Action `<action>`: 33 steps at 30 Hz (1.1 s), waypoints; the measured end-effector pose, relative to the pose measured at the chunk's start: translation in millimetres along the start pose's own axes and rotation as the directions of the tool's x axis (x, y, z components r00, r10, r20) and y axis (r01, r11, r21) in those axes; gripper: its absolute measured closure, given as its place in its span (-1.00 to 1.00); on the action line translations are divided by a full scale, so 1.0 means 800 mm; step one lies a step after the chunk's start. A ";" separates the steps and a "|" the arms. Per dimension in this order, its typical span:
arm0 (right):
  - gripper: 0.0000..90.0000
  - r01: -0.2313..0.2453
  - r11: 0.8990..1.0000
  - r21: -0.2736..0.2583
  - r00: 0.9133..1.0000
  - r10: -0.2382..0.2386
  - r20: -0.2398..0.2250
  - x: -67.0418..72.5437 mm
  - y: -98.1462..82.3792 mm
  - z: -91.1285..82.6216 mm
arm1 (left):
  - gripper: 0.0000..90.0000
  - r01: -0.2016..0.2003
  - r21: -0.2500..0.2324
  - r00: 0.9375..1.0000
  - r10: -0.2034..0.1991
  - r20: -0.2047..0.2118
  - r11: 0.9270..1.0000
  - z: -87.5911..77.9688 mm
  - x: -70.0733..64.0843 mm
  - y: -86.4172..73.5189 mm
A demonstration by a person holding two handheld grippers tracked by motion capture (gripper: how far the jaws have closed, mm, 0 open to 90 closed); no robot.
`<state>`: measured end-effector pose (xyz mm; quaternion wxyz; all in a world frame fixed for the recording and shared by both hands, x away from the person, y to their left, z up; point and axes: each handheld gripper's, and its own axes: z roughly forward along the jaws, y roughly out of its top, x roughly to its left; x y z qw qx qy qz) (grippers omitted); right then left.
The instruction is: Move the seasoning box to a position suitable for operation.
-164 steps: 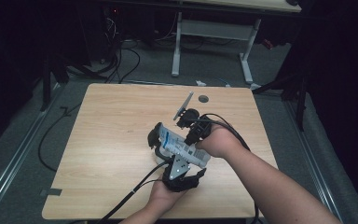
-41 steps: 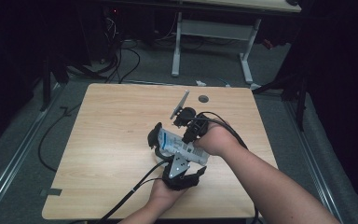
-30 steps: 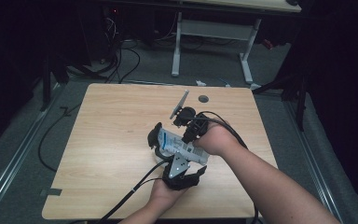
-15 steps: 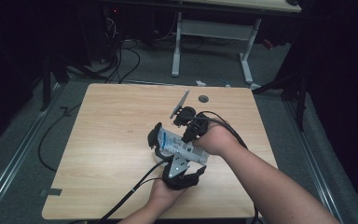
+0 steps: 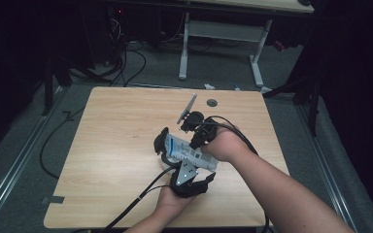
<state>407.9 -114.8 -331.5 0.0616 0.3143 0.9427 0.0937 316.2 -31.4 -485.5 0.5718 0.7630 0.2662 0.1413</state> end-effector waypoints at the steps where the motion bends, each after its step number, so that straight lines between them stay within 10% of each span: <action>1: 1.00 0.000 1.000 -0.001 1.000 0.000 -0.004 0.000 0.000 0.000 | -0.01 0.000 0.000 1.000 0.000 0.001 1.000 0.000 0.000 0.000; 33: 1.00 -0.002 1.000 -0.007 1.000 0.002 -0.003 -0.001 0.000 0.002 | -0.01 -0.001 -0.001 1.000 0.001 -0.004 1.000 0.001 0.001 -0.001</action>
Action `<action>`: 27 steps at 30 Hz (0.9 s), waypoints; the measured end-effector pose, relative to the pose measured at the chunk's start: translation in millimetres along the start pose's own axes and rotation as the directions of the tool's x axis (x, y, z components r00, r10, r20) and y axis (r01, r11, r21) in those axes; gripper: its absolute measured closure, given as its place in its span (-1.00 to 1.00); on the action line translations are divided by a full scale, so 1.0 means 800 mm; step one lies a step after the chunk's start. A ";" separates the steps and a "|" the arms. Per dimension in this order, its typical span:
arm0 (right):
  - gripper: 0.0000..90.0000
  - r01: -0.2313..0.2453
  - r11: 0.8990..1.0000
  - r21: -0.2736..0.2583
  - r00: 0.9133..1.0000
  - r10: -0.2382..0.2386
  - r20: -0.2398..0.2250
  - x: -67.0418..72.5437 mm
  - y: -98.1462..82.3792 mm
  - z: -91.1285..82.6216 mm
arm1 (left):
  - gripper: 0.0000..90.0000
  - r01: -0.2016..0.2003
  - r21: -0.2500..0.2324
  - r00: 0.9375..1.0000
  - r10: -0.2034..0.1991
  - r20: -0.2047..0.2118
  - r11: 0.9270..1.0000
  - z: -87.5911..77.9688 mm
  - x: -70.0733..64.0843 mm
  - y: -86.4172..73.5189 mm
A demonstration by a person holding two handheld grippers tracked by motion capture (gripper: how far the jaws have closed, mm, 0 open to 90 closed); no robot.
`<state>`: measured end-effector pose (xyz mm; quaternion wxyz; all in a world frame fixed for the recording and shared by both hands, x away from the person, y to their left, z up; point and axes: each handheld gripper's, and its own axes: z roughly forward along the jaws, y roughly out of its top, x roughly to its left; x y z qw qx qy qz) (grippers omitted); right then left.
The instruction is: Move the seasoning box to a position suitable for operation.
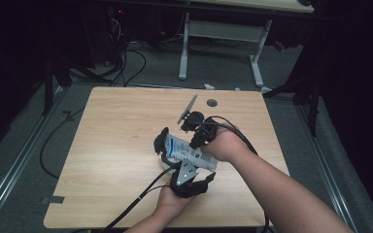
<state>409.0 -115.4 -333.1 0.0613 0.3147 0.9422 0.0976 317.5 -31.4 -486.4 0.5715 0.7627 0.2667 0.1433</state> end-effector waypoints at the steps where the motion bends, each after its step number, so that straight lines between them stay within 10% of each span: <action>1: 1.00 -0.002 1.000 0.001 1.000 0.002 0.000 0.000 0.000 0.000 | -0.01 0.001 0.001 1.000 -0.001 -0.001 1.000 0.000 0.000 0.000; 27: 1.00 0.014 1.000 0.003 1.000 -0.014 0.011 0.002 0.009 0.005 | -0.01 0.012 -0.002 1.000 -0.012 -0.010 1.000 0.002 0.007 0.002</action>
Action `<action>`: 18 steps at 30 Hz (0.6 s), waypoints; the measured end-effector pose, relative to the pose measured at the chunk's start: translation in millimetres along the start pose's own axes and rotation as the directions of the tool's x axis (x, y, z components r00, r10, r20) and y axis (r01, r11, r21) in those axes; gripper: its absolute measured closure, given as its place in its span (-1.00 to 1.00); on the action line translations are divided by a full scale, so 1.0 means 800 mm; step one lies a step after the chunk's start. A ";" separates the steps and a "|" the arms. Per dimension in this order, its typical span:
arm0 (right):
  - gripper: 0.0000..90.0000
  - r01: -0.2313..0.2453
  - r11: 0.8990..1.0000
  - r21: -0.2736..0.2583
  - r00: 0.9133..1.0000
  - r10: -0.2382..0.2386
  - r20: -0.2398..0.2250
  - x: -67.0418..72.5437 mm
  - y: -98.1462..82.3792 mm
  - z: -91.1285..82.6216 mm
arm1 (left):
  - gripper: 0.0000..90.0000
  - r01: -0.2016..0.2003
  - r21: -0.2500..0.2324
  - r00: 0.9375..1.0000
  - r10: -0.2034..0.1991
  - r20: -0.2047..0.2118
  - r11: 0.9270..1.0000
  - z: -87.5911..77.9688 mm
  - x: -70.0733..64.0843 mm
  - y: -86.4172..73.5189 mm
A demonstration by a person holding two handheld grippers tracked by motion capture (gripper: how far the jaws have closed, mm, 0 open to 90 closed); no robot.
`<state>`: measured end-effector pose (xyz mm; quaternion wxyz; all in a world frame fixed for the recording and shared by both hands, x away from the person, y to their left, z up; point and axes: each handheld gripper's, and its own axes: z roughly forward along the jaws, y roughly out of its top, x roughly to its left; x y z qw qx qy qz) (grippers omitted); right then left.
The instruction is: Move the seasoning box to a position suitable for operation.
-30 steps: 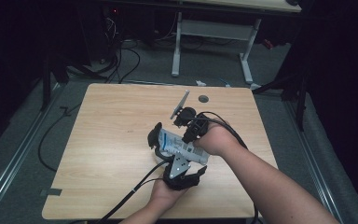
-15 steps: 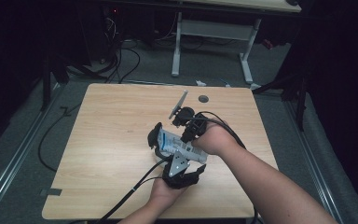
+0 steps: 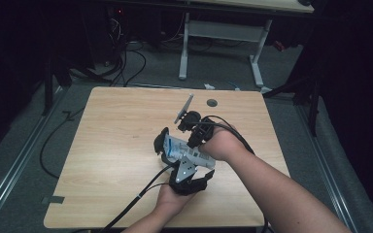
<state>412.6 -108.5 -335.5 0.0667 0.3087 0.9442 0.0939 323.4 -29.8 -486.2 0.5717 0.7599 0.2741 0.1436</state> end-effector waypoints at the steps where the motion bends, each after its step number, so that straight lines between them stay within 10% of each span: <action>1: 1.00 0.000 1.000 0.000 1.000 0.000 0.000 0.000 0.000 0.000 | -0.01 -0.001 0.000 1.000 0.001 0.001 1.000 0.000 0.000 0.000; 18: 1.00 -0.001 1.000 -0.006 1.000 0.001 -0.001 -0.001 -0.002 -0.003 | -0.01 -0.010 -0.005 1.000 0.010 0.001 1.000 -0.001 -0.002 0.000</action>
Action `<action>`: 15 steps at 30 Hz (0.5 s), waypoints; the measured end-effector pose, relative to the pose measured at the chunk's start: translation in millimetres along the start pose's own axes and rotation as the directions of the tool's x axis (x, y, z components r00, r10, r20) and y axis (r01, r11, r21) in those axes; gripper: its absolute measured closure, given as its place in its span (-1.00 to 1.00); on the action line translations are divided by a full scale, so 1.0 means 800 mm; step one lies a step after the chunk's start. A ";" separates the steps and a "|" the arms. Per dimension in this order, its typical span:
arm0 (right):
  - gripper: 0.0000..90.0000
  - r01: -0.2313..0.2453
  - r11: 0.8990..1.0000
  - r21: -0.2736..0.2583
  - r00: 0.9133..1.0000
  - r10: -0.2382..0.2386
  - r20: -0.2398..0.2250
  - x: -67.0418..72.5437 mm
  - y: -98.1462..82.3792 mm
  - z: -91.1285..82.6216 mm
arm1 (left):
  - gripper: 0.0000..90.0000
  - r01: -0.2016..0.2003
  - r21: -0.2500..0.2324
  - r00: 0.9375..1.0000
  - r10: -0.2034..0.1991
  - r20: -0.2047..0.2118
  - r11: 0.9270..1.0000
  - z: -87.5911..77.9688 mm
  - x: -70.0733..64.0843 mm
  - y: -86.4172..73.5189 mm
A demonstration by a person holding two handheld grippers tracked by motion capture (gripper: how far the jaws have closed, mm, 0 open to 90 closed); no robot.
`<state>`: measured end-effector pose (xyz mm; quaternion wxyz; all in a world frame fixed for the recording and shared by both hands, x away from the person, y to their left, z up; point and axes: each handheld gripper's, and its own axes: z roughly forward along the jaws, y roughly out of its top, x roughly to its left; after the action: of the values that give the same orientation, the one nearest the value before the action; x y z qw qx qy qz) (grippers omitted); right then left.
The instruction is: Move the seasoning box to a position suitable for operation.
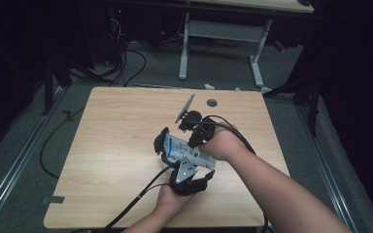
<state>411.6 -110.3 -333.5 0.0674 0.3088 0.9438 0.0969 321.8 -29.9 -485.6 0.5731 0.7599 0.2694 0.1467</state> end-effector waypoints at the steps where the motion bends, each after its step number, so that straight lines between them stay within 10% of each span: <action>1: 1.00 0.001 1.000 -0.001 1.000 -0.001 0.000 0.000 0.000 0.000 | -0.01 -0.001 -0.001 1.000 0.001 0.000 1.000 0.000 0.000 0.000; 15: 1.00 0.002 1.000 -0.001 1.000 -0.002 0.001 0.001 0.001 -0.001 | -0.01 0.001 -0.004 1.000 -0.001 -0.001 1.000 0.000 0.000 0.001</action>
<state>411.5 -109.7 -332.7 0.0683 0.3080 0.9439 0.0973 321.9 -29.7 -485.1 0.5744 0.7587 0.2696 0.1474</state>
